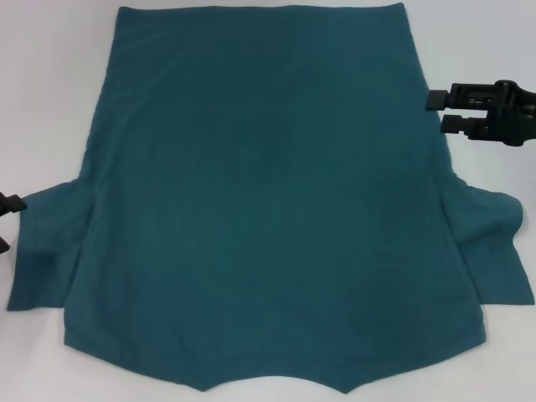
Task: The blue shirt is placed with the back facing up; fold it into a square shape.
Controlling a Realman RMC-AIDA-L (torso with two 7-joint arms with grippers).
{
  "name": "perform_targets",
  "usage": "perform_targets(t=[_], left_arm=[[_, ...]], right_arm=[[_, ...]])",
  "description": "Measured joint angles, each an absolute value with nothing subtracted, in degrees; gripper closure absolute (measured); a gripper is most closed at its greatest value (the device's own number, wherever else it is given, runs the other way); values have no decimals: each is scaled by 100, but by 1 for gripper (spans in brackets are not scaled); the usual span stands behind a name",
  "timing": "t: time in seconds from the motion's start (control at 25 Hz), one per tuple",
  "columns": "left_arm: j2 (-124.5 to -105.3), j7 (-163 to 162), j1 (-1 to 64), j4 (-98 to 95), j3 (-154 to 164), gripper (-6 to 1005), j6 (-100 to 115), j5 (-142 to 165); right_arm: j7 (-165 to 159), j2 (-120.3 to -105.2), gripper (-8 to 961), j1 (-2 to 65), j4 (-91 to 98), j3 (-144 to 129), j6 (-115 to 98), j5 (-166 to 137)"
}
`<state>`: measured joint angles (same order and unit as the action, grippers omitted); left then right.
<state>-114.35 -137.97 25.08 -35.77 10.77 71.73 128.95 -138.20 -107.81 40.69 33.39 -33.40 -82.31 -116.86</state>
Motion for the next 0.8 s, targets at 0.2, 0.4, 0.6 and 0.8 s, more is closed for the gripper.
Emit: perform_targets(t=[0.2, 0.4, 0.6, 0.8], left_arm=[[-11445, -13527, 2513, -3496, 1075, 92, 7130, 12902], [-11454, -13429, 2507, -3450, 1107, 92, 7040, 12903], [-11479, -13356, 2492, -3395, 1210, 92, 6994, 12903], [-11494, -13355, 2509, -3371, 1332, 92, 6973, 12903]], right_arm=[[-13822, -10779, 253, 4052, 3339, -3340, -8221, -11690], [-13824, -10774, 253, 4051, 3339, -3340, -8167, -11690], [-13825, -10767, 254, 4052, 3339, -3340, -8164, -11690], [-13825, -10770, 254, 4051, 3340, -3340, -8165, -11690]])
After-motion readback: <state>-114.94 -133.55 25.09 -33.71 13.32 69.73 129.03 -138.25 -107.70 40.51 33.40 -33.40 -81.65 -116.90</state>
